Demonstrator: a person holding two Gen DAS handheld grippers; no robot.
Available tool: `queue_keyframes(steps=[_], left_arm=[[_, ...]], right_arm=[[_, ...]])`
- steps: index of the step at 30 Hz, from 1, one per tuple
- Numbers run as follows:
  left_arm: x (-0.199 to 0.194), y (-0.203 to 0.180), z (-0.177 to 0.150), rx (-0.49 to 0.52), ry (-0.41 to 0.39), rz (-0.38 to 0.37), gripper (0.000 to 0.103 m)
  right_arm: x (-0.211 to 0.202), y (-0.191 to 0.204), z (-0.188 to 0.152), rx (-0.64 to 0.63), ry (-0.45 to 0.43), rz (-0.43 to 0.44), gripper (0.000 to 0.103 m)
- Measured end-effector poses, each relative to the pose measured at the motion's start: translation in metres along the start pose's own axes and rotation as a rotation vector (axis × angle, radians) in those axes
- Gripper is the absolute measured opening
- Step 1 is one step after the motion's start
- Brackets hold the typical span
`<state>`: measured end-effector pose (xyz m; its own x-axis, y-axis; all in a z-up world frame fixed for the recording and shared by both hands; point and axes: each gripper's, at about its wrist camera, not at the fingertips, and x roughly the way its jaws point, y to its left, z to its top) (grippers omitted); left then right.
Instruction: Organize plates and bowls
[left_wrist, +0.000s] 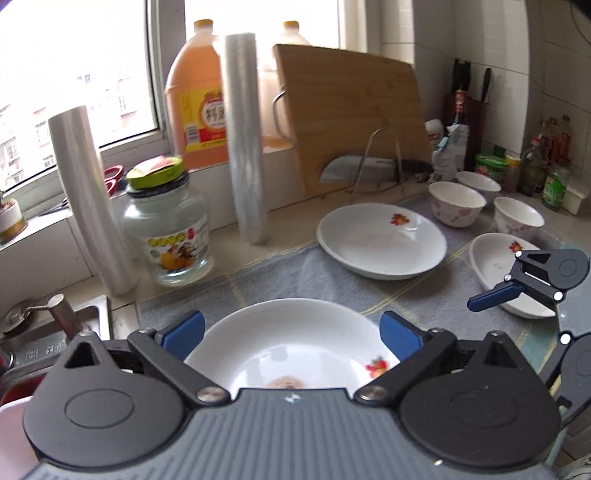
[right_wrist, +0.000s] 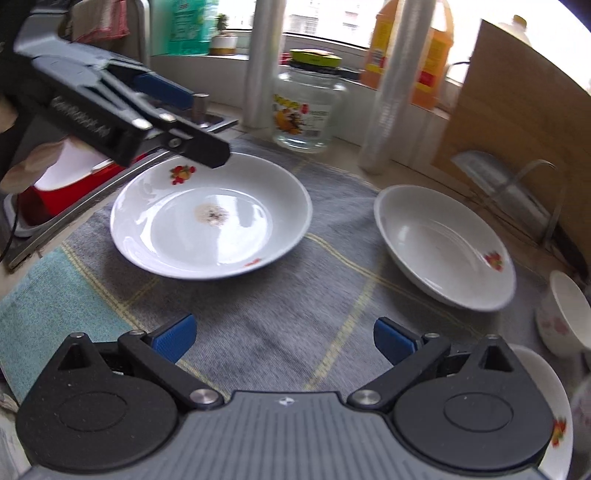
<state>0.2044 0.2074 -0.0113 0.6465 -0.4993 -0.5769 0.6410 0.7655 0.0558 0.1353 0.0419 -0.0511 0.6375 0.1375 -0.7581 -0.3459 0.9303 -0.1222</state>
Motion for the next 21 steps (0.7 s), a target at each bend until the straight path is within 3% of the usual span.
queue_keyframes(steps=[7, 12, 21], left_arm=[[-0.008, -0.044, -0.004, -0.036, -0.013, -0.064, 0.101], [-0.007, -0.086, -0.007, -0.028, 0.007, -0.069, 0.101], [0.018, -0.172, -0.005, -0.050, 0.108, -0.057, 0.101]], right_arm=[[-0.041, -0.026, -0.026, 0.133, -0.013, -0.114, 0.103], [-0.065, -0.057, -0.050, 0.164, -0.039, -0.147, 0.103], [-0.098, -0.139, -0.096, 0.217, -0.071, -0.126, 0.103]])
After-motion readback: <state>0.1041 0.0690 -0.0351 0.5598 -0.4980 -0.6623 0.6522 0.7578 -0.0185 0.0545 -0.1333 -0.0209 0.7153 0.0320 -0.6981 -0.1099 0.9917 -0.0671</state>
